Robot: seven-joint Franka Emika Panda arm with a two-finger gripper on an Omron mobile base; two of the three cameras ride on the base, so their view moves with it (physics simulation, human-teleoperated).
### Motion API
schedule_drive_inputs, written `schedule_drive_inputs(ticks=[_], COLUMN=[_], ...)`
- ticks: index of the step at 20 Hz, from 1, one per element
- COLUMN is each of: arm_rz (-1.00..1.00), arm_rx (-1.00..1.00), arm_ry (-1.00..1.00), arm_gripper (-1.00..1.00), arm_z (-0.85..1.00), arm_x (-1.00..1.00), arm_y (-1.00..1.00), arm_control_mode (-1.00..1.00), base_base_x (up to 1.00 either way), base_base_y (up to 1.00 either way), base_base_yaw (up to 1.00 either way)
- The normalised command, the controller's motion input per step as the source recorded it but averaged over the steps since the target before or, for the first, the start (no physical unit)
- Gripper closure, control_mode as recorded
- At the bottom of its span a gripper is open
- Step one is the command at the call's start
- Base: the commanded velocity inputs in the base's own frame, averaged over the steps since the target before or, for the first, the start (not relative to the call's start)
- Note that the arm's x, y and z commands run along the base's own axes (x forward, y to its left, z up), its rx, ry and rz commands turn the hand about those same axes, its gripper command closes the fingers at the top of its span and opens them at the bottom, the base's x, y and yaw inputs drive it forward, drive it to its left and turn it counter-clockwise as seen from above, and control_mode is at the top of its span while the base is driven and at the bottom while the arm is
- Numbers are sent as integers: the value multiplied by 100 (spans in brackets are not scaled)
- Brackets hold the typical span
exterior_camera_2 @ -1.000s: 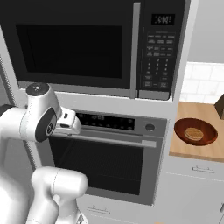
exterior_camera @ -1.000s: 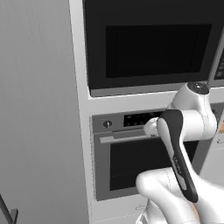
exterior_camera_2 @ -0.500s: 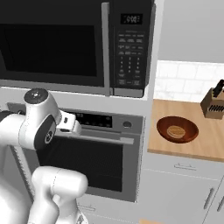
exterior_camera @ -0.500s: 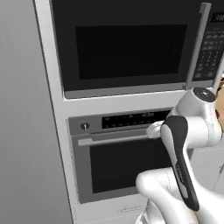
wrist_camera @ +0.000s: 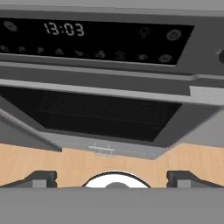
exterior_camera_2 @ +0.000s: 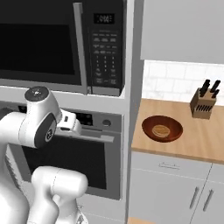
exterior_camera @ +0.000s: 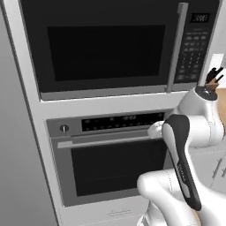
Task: Open the microwave, place the bowl with waffle inside the microwave, then close the microwave door and turn it on.
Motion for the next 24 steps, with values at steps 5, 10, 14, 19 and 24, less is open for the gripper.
schedule_drive_inputs(ticks=[5, 10, 14, 19, 24], arm_rz=[0, 0, 5, 25, 10], arm_rx=[0, 0, 0, -4, -6], arm_ry=[0, 0, -1, -8, -16], arm_gripper=[-100, -100, -100, -100, -100], arm_z=[0, 0, 0, 0, 21], arm_x=[0, 0, 0, -1, -13], arm_y=[0, 0, 0, 0, 10], arm_control_mode=[100, 100, -100, -100, -100], base_base_x=[-6, -1, 0, 0, 0], base_base_y=[-68, -51, -9, 0, 0], base_base_yaw=[10, 12, 15, 0, 0])
